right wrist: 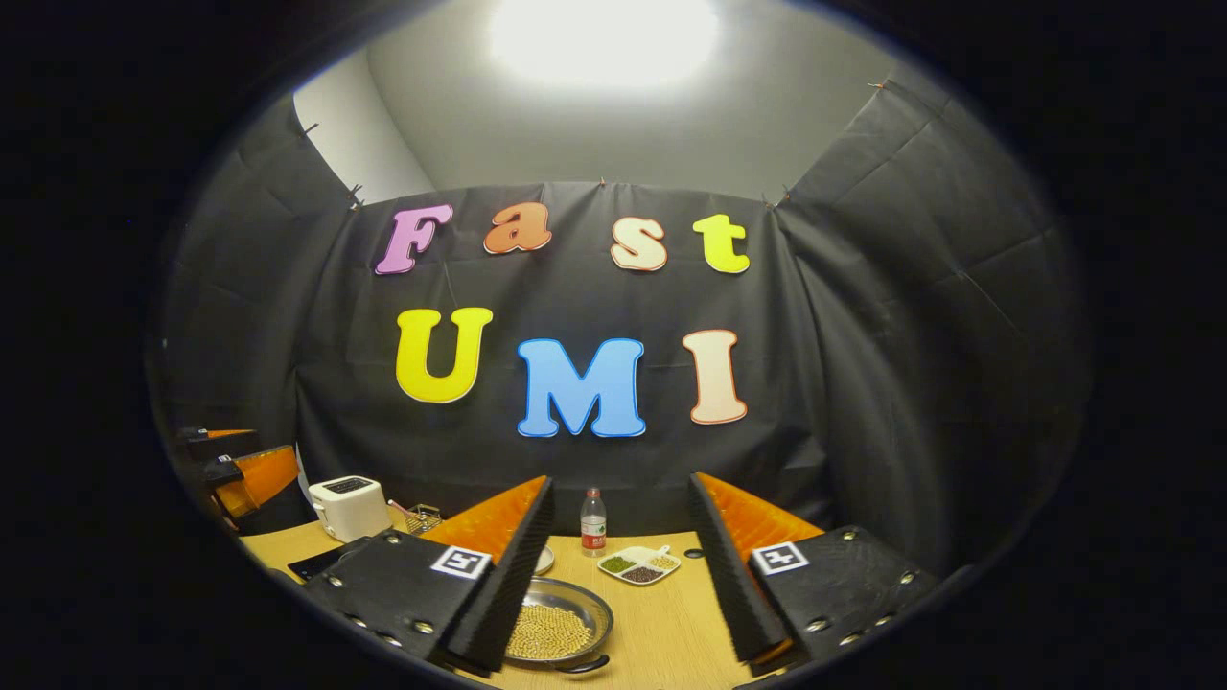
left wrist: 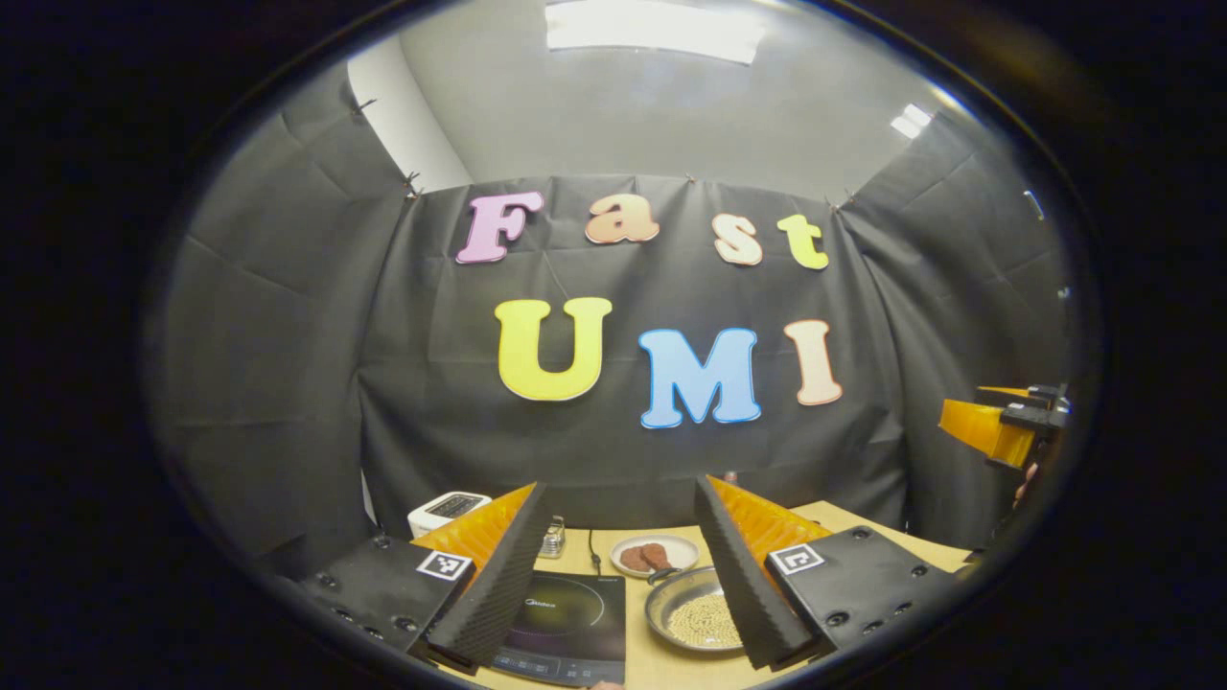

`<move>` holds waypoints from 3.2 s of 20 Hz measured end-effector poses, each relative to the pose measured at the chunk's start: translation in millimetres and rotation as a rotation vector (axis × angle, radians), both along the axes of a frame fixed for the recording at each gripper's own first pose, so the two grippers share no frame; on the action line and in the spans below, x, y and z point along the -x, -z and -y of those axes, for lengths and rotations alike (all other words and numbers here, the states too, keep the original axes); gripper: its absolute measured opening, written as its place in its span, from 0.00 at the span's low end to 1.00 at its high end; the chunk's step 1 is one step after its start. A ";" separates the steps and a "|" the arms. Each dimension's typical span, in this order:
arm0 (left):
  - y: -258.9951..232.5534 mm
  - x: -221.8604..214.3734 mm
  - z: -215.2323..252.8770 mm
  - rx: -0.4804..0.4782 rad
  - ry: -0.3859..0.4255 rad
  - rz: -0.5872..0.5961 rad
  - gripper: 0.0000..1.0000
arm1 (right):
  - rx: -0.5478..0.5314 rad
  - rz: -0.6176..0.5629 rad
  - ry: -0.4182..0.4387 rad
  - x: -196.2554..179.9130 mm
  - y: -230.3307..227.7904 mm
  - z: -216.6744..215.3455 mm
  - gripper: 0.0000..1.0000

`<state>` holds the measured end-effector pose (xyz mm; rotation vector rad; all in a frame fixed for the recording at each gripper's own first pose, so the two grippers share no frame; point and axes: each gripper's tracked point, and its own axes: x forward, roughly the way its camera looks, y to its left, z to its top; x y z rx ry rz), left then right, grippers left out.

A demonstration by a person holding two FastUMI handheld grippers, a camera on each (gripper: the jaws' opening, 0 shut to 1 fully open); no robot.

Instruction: First push the handle of the pot to place it horizontally, then grasp the pot with both hands and set it on the induction cooktop.

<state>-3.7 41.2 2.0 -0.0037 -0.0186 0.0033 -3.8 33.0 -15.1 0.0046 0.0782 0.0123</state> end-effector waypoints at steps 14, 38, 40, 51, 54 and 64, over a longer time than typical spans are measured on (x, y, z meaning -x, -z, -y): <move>9.6 -7.4 -59.8 0.029 -0.007 -0.007 0.97 | 0.016 -0.154 -0.147 1.5 43.5 -73.0 0.06; 60.5 -73.1 -50.6 0.010 -0.175 -0.106 1.00 | 0.094 -0.960 -0.804 68.0 291.5 -111.9 0.04; 61.6 -75.6 -52.2 0.006 -0.187 -0.112 0.98 | 0.086 -1.012 -0.814 69.4 305.9 -111.1 0.07; 71.8 -83.7 -41.0 -0.005 -0.188 -0.135 0.97 | 0.112 -1.108 -0.685 45.6 341.5 -62.0 0.01; 73.6 -87.8 -33.5 -0.012 -0.179 -0.136 1.00 | 0.140 -1.099 -0.627 29.6 349.4 -42.9 0.01; 85.0 -82.6 -24.2 -0.012 -0.201 -0.168 1.00 | 0.098 -1.099 -0.488 -21.4 366.9 -17.6 0.01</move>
